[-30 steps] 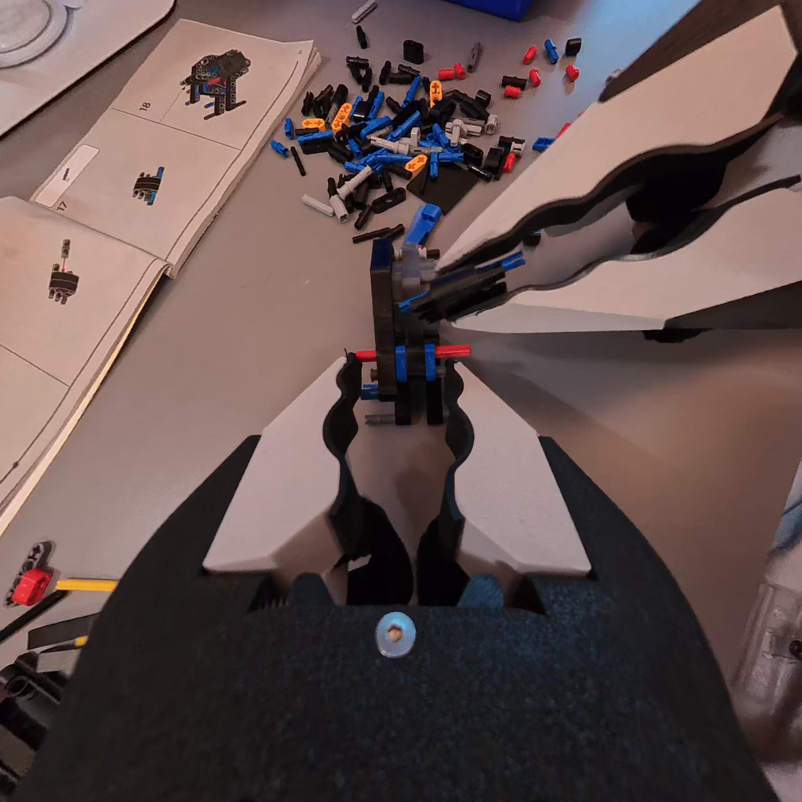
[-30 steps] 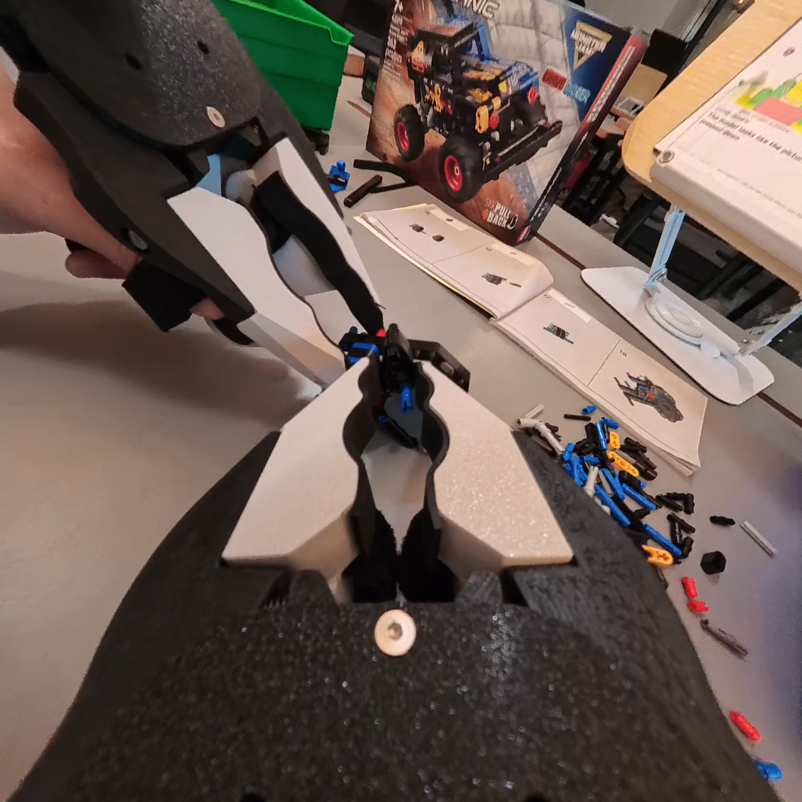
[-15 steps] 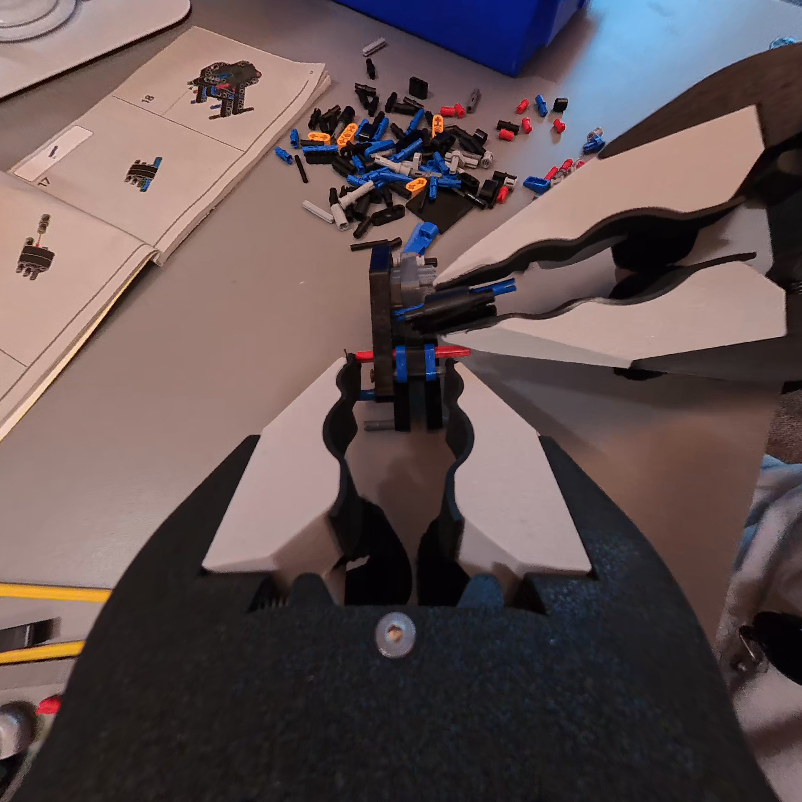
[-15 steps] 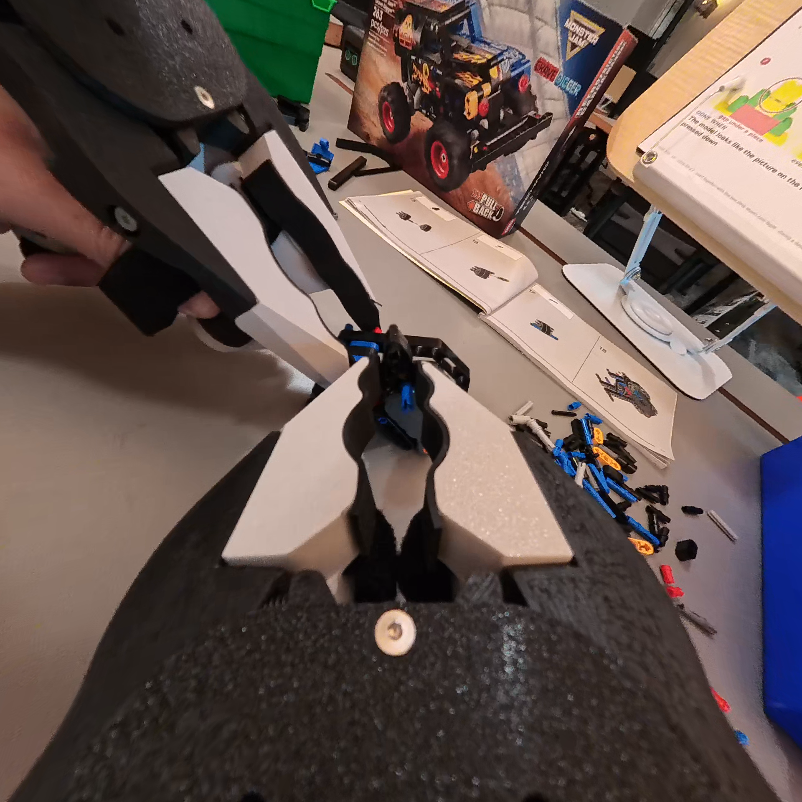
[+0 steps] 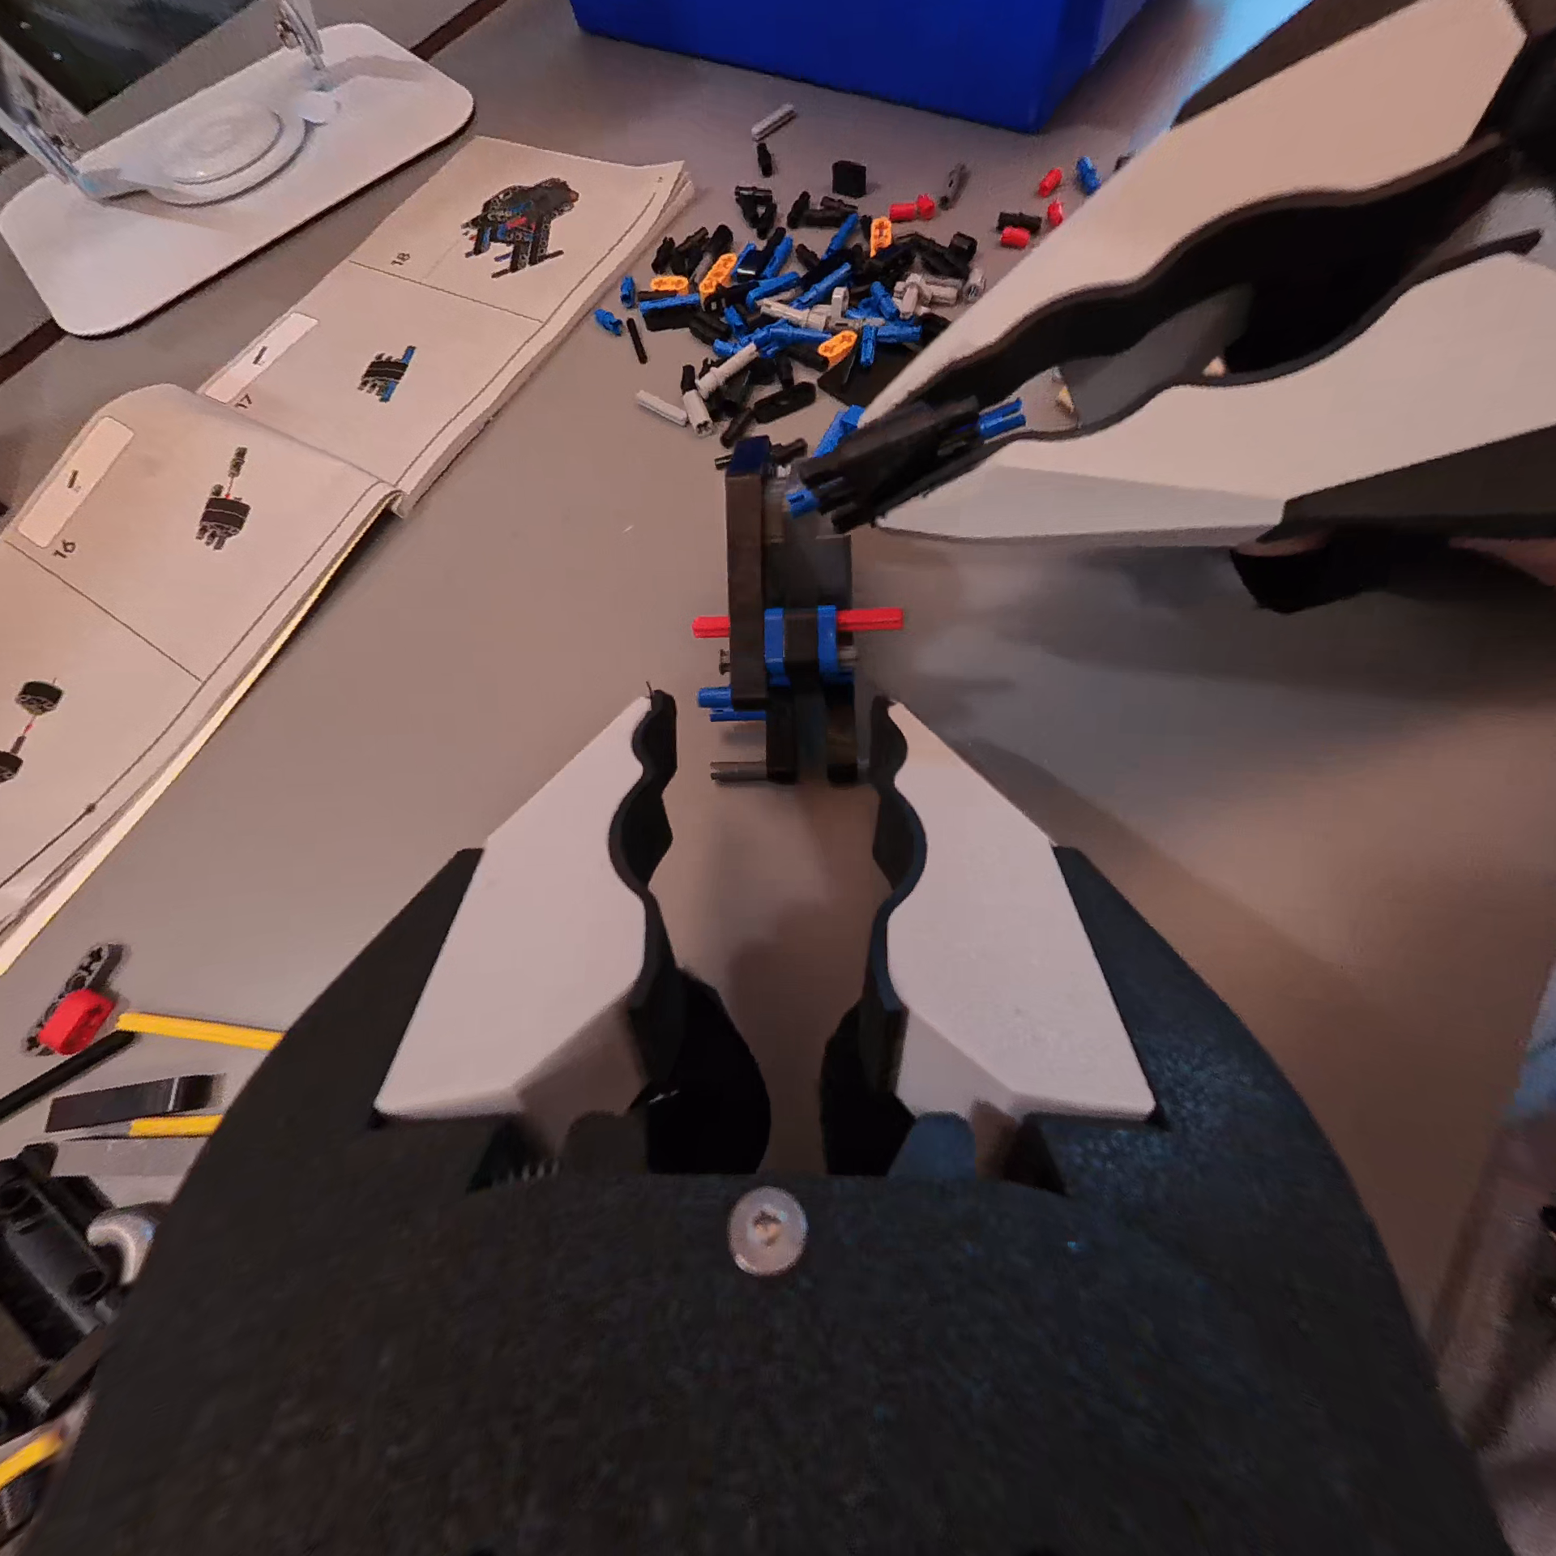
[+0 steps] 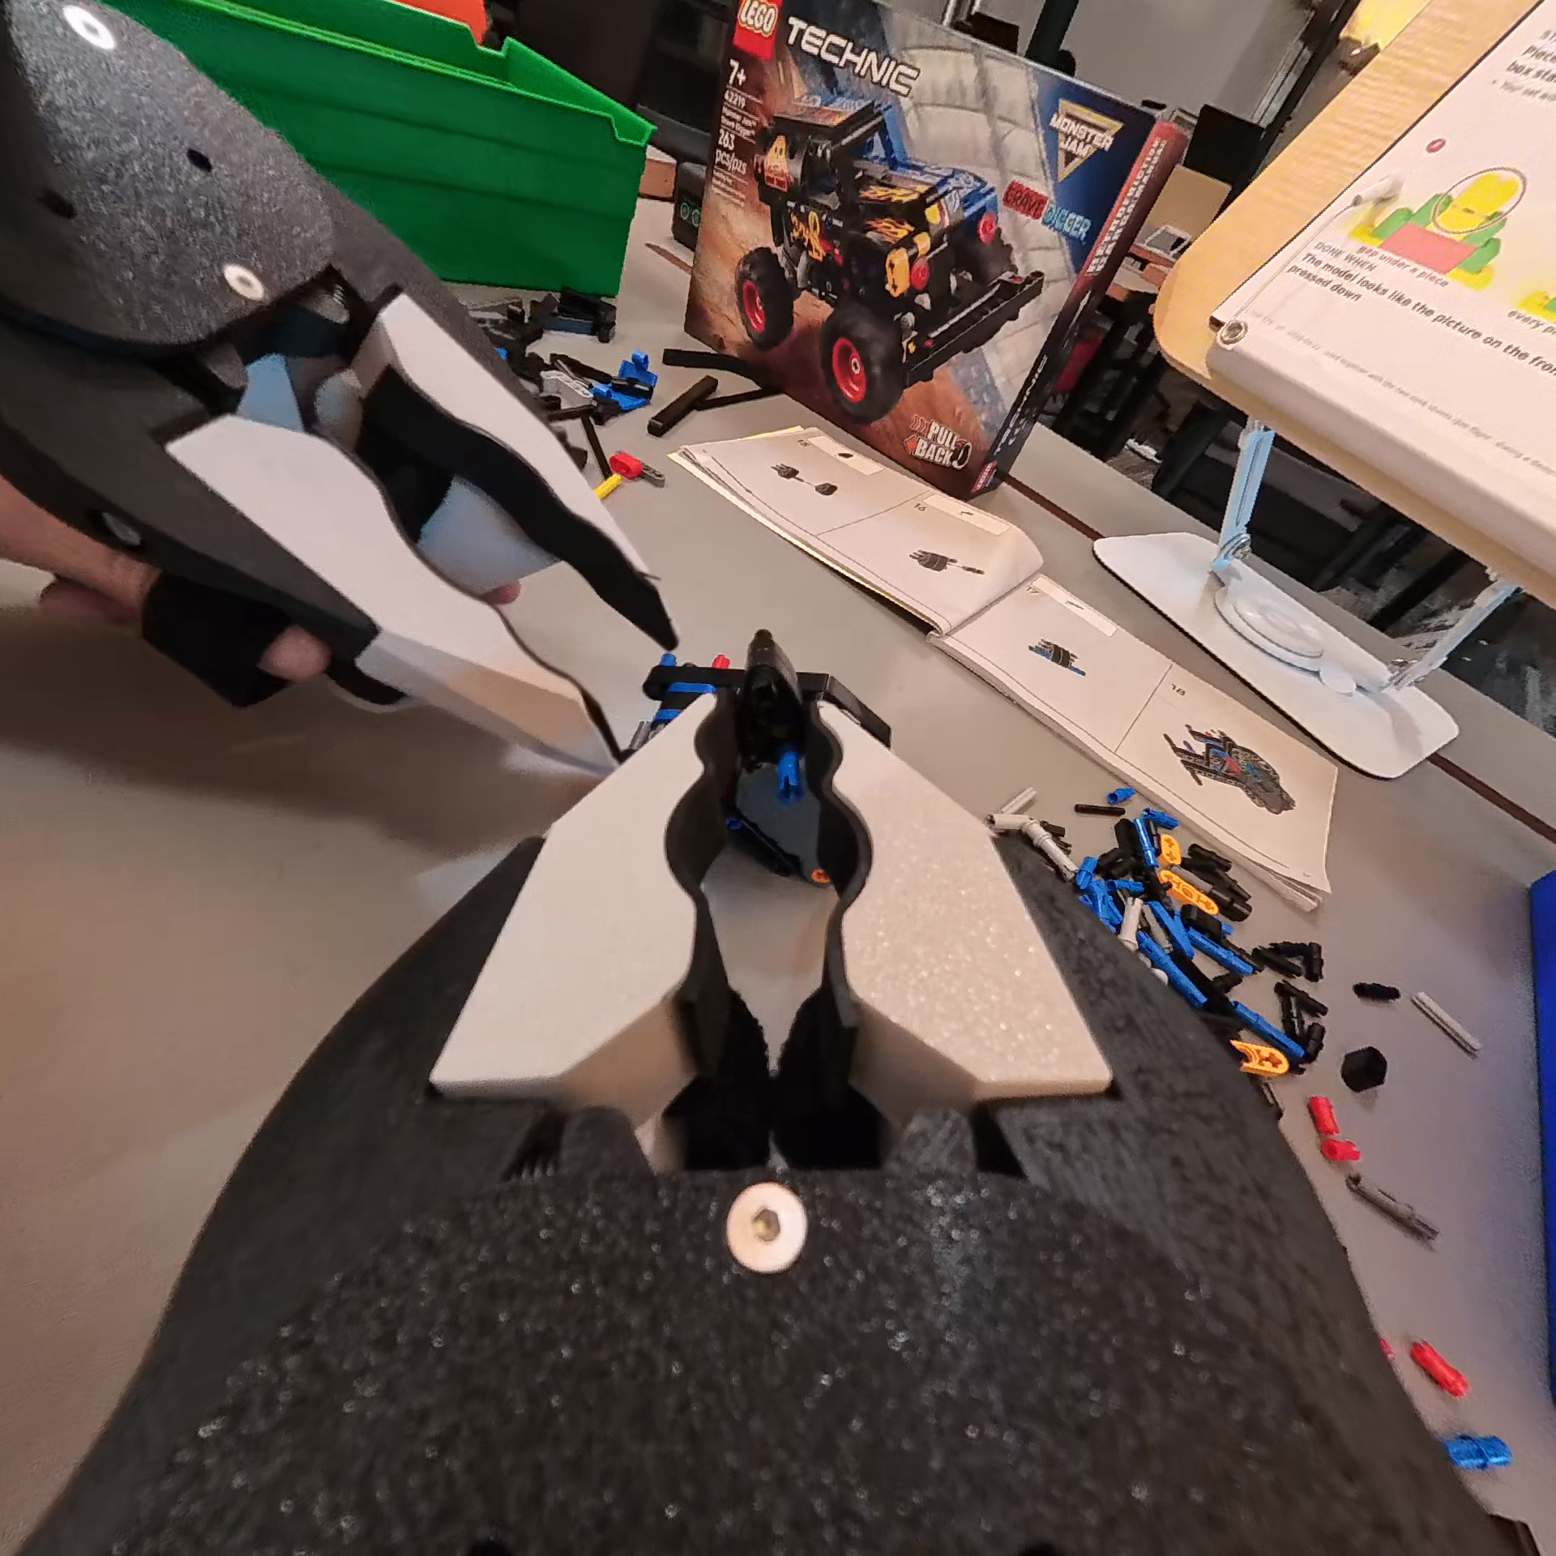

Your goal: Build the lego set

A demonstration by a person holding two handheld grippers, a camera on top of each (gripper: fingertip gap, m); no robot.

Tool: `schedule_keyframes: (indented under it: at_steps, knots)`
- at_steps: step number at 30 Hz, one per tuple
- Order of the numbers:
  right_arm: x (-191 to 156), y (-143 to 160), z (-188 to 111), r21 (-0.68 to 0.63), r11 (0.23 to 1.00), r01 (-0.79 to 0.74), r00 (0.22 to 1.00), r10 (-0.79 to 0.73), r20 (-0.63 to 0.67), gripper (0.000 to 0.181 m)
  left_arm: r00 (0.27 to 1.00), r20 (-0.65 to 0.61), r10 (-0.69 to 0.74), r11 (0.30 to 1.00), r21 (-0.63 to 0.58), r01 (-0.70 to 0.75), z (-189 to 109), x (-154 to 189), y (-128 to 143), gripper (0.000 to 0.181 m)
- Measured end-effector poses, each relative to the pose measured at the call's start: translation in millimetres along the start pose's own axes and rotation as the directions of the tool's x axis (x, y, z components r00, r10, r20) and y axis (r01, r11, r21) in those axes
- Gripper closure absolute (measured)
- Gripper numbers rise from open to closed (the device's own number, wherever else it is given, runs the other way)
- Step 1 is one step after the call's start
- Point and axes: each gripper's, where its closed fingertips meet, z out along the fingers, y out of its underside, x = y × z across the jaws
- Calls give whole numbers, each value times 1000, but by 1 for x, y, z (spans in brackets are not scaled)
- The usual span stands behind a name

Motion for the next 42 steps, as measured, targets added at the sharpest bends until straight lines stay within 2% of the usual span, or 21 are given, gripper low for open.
schedule_keyframes:
  at_steps: [1,3,5,10,13,17,24,28,30,35,39,42]
  knots:
    - [0,0,0,1,1000,0,1000,0,2,166,1000,12,17,1000,-8,-17,1,0,1,136]
    - [-1,0,0,2,1000,2,1000,-2,3,166,998,35,47,999,-5,-47,2,0,-1,141]
    - [-1,0,0,1,1000,5,1000,-5,3,166,997,40,70,997,16,-71,1,1,-7,154]
    - [-1,0,0,-1,1000,8,1000,-8,4,166,993,64,95,995,19,-96,0,-1,-8,175]
    - [-1,0,0,-1,1000,6,1000,-6,7,165,993,65,94,995,14,-95,0,-1,-8,174]
    - [-1,-1,-1,9,1000,-8,1000,8,14,166,993,57,102,994,36,-104,-5,-6,-11,165]
    - [-2,-1,-2,11,1000,-10,1000,9,22,166,975,-135,178,983,-16,-181,-1,2,-6,155]
    - [-18,-9,-7,49,999,-8,994,3,110,166,965,-159,211,974,-47,-221,3,0,-4,160]
    - [-29,-8,-16,19,1000,19,989,-21,145,166,961,-170,216,973,-42,-226,4,2,-5,164]
    - [-31,15,-14,-104,994,32,995,-21,102,166,959,-171,224,972,-36,-233,6,3,-4,167]
    - [-27,15,-16,-99,995,-2,995,12,102,166,959,-160,236,970,-25,-243,8,4,-4,168]
    - [-26,17,-15,-106,994,32,996,-22,89,166,961,-144,237,970,-20,-242,9,3,-5,168]
